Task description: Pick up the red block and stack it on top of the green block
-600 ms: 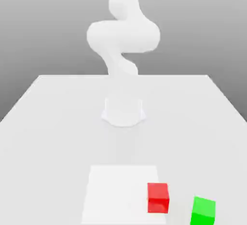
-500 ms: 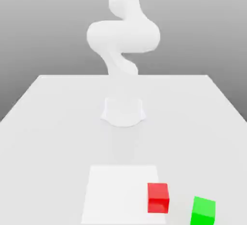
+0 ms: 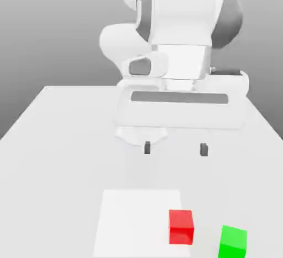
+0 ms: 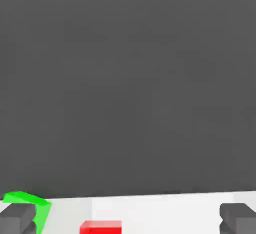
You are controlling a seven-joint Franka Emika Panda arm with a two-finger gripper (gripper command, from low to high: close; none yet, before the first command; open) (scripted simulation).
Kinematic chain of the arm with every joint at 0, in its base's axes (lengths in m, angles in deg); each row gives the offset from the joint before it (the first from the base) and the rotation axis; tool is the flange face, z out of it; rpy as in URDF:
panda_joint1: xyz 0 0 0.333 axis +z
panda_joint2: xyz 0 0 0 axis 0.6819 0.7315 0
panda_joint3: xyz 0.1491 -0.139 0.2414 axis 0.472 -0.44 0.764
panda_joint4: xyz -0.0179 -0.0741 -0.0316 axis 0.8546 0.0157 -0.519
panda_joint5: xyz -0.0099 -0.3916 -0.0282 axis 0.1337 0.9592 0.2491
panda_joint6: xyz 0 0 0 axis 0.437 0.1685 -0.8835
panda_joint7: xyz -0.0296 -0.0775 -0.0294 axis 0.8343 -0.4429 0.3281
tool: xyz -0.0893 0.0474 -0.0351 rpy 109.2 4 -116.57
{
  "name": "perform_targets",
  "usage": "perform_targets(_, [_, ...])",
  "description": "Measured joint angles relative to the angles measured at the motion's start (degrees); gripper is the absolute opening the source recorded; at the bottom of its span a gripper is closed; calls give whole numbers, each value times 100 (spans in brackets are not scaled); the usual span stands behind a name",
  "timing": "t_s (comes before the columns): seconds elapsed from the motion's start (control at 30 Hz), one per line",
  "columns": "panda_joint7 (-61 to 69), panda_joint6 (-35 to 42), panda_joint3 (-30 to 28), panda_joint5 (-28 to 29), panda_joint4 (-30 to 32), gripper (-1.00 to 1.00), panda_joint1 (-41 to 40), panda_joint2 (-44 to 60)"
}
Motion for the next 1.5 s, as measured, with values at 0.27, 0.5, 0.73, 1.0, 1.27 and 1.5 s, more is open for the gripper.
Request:
perform_targets(0.27, [-351, -904, -12, 125, 244, 0, 196, 1646])
perform_targets(0.5, [-518, -1387, -209, 342, 159, -100, 354, 2231])
perform_targets(0.73, [-308, -829, -26, 57, 268, -100, 229, 1561])
perform_targets(1.0, [1096, -313, 303, 22, 59, -100, 132, 1300])
perform_targets(1.27, [2758, -35, 648, 161, -279, -100, 68, 1407])
perform_targets(1.5, [4218, 202, 963, 277, -572, -100, 20, 1485])
